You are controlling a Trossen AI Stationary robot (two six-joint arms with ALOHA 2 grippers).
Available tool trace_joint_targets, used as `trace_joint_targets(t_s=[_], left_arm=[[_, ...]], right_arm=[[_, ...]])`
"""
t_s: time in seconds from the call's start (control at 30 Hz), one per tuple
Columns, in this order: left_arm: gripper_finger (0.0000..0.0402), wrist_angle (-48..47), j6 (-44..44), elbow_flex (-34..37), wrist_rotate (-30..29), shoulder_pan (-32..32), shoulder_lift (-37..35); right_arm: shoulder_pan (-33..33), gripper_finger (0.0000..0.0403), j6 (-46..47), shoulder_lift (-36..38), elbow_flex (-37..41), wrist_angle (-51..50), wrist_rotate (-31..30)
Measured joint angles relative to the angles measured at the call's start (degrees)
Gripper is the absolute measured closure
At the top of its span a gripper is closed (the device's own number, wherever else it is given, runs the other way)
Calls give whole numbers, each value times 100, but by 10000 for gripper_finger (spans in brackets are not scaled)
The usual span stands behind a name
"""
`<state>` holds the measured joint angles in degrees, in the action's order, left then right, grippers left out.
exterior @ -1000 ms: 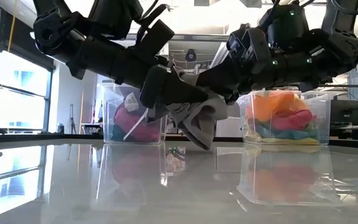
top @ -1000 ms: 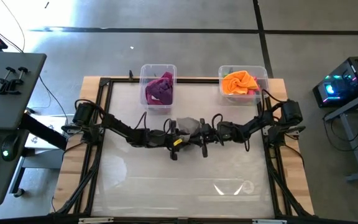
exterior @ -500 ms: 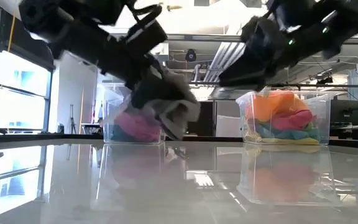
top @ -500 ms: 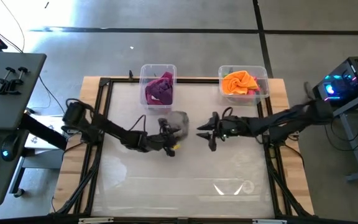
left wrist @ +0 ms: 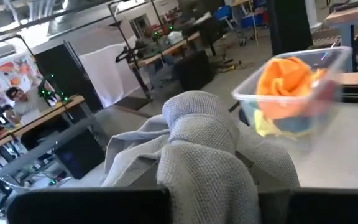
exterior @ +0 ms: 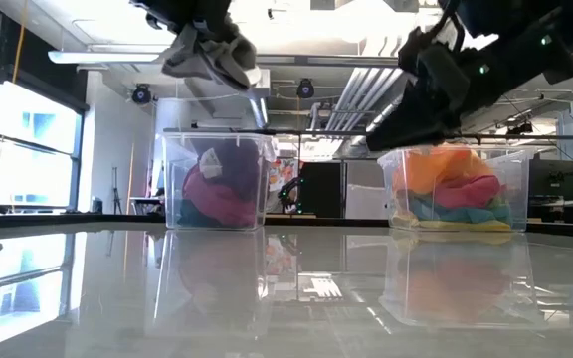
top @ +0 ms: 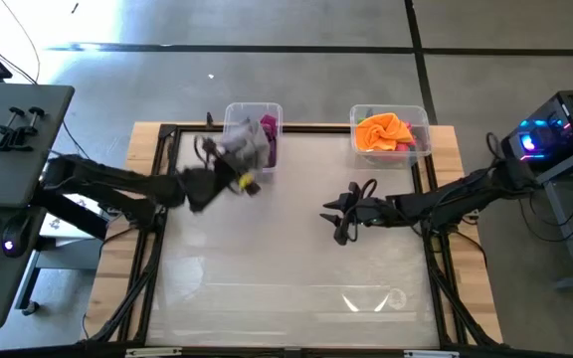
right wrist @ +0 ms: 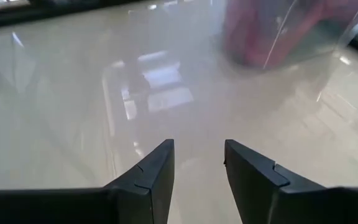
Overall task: Sort towels by color in basket
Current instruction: Put the gray towel into the left transparent bin
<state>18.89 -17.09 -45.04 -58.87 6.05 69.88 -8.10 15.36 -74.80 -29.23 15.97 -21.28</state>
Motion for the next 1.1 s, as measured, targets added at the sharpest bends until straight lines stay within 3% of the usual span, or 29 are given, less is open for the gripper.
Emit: trace_joint_targets(t_s=[0.07, 0.23, 0.47, 0.77, 0.9, 1.1], left_arm=[[362, -452, 83, -147, 549, -548, -214], [362, -864, 633, -346, 2564, -2132, -129], [342, -795, 940, -345, 3646, -3386, 976], [229, -982, 1246, -668, 4575, -3756, 1444], [197, -2031, 1258, -1194, 4591, -3687, 1174], [191, -3720, 1249, -1994, 4584, -3507, 824]], right_arm=[[-22, 265, 79, -240, 0, 103, 0], [0, 265, 84, -815, 4, 494, 0], [22, 265, 113, -1305, 4, 1033, 0], [22, 265, 120, -1390, 4, 1108, 17], [22, 265, 126, -1391, 4, 1128, 20], [22, 265, 113, -1393, 4, 1134, 21]])
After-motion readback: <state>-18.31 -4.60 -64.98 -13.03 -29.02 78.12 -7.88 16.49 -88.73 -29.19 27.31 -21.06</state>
